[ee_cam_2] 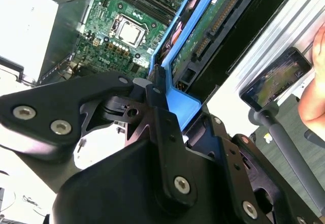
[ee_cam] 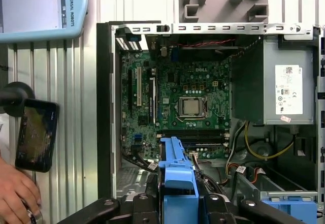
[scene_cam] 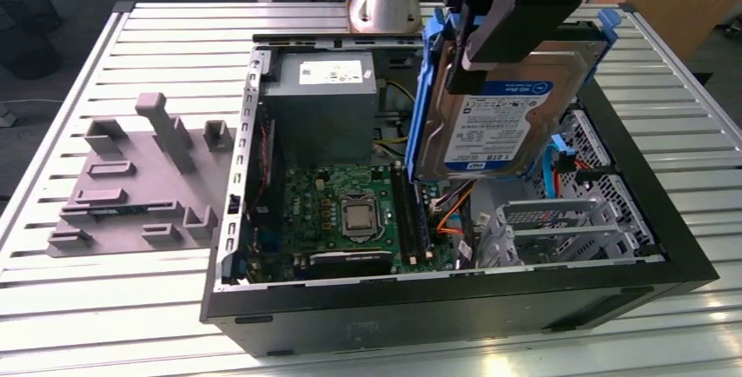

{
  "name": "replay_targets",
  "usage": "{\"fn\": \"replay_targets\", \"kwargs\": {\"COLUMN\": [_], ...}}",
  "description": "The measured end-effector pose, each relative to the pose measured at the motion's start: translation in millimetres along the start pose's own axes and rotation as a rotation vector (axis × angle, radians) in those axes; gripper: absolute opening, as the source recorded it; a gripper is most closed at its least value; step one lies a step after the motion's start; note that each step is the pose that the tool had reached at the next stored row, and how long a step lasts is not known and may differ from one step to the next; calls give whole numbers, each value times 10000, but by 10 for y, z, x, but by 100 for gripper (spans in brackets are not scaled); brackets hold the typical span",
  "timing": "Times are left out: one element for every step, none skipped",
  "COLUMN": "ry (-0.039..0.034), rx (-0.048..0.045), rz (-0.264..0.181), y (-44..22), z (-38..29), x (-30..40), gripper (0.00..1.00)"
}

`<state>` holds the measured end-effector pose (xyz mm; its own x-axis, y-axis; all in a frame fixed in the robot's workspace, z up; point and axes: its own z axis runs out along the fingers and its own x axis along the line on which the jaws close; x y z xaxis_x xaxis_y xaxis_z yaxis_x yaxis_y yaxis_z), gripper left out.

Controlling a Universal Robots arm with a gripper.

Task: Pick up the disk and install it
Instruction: 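Insert the disk into the insertion slot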

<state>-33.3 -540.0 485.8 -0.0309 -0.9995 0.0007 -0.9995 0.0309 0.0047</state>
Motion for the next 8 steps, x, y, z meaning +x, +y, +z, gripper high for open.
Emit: {"fn": "replay_targets", "kwargs": {"ry": [-2,-3,-2,-2,-2,-2,-1,-2], "rx": [0,1,0,0,0,0,0,0], "rz": [1,2,2,1,1,1,1,1], "y": [0,1,1,0,0,0,0,0], "z": [7,10,10,10,12,15,15,15], "x": [8,11,11,11,11,11,11,11], "gripper": [36,36,36,36,36,36,36,36]}}
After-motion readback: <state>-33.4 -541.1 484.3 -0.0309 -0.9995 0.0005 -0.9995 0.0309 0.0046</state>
